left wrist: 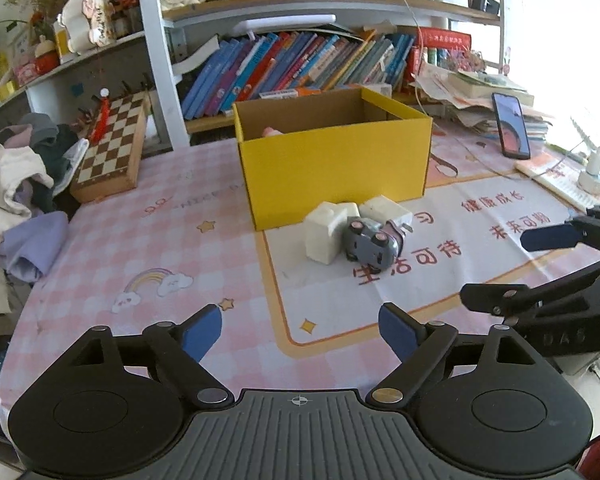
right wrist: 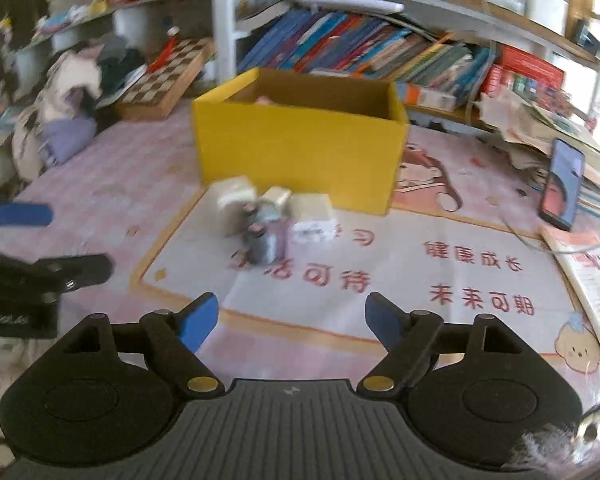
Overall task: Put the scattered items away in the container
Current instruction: 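Reach the right tool to the grey toy car while the left tool approaches a white charger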
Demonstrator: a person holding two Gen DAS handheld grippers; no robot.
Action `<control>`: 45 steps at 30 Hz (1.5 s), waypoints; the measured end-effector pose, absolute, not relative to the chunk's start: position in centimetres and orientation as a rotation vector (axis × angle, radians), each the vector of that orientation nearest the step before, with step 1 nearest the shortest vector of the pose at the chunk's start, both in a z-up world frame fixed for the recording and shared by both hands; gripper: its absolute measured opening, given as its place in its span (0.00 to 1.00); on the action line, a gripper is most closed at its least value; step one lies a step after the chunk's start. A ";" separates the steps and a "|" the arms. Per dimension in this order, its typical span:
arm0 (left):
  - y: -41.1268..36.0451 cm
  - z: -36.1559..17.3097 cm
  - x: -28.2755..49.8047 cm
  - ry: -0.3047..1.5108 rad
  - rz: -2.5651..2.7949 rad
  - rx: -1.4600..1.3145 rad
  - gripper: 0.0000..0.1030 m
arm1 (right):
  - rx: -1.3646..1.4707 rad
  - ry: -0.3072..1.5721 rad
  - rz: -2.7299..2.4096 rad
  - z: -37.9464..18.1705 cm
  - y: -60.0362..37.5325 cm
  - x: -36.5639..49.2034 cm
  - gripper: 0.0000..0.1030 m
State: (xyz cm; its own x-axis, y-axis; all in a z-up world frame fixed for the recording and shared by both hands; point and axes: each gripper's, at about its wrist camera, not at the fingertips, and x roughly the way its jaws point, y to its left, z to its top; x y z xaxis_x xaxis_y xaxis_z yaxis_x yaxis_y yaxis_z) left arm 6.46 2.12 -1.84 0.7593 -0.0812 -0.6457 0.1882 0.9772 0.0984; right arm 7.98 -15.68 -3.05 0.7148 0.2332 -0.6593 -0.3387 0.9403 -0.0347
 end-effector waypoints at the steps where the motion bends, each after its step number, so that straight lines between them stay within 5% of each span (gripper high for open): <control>1: 2.0 -1.9 6.5 0.694 -0.148 0.164 0.89 | -0.165 0.704 0.322 -3.0 -15.5 8.0 0.80; 33: 2.2 -2.7 9.7 0.689 -0.125 0.154 0.91 | -0.150 0.752 0.366 -3.5 -15.3 12.4 0.78; 39: 2.7 -2.6 10.8 0.680 -0.117 0.122 0.91 | -0.149 0.776 0.403 -3.9 -14.6 14.4 0.56; 45: 2.7 -3.1 12.0 0.702 -0.110 0.124 0.91 | -0.157 0.812 0.432 -4.5 -13.9 16.4 0.56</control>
